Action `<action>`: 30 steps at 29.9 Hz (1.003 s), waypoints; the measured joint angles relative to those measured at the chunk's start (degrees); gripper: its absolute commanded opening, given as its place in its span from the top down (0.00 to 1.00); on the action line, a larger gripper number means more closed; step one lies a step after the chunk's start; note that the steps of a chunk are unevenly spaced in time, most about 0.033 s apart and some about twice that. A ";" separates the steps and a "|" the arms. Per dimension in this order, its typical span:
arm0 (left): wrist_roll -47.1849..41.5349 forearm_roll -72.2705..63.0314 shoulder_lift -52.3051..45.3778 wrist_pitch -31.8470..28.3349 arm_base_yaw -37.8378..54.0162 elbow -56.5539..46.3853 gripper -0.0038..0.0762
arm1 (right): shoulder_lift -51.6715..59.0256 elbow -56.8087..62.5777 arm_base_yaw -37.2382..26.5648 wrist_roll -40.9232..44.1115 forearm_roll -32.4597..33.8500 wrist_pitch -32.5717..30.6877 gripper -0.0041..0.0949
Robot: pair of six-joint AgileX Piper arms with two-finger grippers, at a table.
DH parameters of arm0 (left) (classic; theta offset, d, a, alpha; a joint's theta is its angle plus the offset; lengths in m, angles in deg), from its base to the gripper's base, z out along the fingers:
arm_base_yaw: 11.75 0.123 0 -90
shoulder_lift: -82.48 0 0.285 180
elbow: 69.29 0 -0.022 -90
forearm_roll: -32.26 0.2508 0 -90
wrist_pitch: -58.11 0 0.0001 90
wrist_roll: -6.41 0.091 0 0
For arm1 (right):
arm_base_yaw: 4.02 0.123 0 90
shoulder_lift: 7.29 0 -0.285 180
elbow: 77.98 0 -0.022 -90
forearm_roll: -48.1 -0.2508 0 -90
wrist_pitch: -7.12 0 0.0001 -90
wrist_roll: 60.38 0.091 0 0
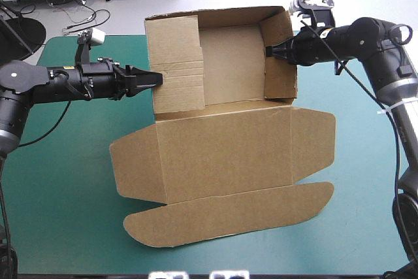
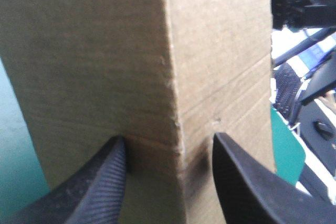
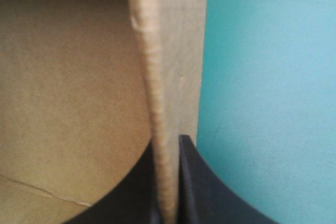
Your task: Fold the box
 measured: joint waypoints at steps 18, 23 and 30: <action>-5.89 17.67 0.17 -9.14 0.00 0.00 0.96 | 0.00 0.00 8.53 7.53 7.58 -0.64 0.97; -10.55 23.38 0.60 -9.08 -2.95 0.00 0.96 | 0.00 0.96 10.34 12.66 13.09 -3.55 0.97; -23.61 39.58 3.93 -8.82 -12.89 0.00 0.96 | -2.77 5.43 10.74 15.88 15.69 -9.32 0.97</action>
